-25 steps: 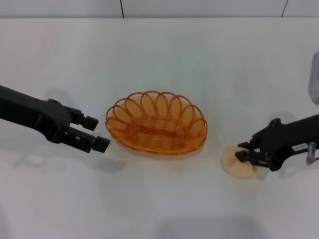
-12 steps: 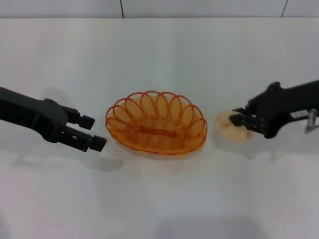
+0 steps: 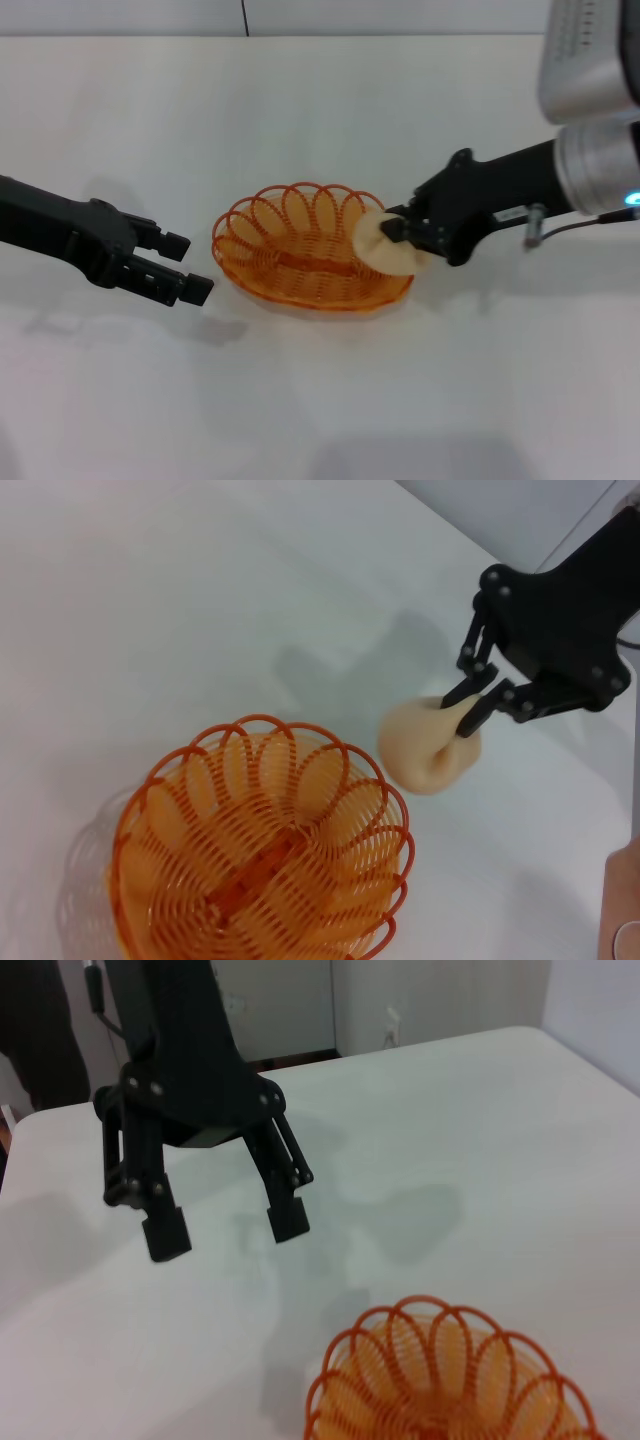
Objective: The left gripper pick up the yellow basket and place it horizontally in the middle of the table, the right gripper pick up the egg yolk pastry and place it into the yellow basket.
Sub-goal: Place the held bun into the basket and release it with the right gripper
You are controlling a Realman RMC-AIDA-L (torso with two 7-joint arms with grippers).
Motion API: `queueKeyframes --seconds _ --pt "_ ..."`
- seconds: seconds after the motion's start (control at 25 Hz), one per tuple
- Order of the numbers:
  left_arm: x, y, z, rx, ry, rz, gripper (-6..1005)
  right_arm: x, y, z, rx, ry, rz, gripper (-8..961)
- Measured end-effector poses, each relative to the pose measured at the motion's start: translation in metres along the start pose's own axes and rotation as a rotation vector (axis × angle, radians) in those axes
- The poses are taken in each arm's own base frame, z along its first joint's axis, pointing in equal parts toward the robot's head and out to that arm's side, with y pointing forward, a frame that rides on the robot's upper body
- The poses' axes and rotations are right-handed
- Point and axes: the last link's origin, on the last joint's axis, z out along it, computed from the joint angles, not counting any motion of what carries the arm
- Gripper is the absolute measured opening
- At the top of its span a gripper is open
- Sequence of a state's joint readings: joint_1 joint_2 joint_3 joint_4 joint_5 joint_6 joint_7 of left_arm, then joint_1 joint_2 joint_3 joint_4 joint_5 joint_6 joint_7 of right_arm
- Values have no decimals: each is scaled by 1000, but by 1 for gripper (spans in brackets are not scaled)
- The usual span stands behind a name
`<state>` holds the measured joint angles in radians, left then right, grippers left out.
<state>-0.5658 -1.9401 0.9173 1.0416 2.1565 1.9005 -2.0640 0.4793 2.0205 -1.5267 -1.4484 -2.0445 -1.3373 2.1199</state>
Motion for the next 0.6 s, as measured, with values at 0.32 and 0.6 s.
queueKeyframes --seconds 0.32,0.6 --pt "1 0 0 1 -2 4 880 -10 -6 27 17 -8 -19 49" --pt "2 0 1 0 -2 7 880 -10 -8 33 28 -8 -25 47"
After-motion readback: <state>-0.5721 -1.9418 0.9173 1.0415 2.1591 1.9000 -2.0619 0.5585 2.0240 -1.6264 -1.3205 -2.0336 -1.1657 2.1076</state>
